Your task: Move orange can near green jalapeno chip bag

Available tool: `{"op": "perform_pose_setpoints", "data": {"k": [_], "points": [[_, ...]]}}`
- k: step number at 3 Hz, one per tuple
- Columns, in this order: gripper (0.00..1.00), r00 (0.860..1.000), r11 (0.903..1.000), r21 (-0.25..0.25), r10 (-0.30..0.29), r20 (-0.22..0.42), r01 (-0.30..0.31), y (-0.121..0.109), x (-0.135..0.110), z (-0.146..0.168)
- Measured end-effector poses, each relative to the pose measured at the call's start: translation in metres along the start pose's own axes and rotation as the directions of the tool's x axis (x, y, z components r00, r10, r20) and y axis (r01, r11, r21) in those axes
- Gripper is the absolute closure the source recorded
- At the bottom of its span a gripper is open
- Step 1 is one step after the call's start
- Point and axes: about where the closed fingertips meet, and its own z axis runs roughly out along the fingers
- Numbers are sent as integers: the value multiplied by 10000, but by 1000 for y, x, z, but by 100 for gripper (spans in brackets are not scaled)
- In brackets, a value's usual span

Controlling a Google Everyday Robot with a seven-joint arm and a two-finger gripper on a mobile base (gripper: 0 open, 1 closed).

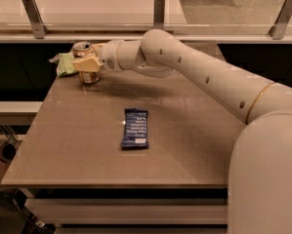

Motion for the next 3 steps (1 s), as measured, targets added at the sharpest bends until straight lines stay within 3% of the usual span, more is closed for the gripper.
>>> {"op": "perform_pose_setpoints", "data": {"k": [3], "points": [[12,10000,10000,-5,0,0,0,0,-2,0]]}}
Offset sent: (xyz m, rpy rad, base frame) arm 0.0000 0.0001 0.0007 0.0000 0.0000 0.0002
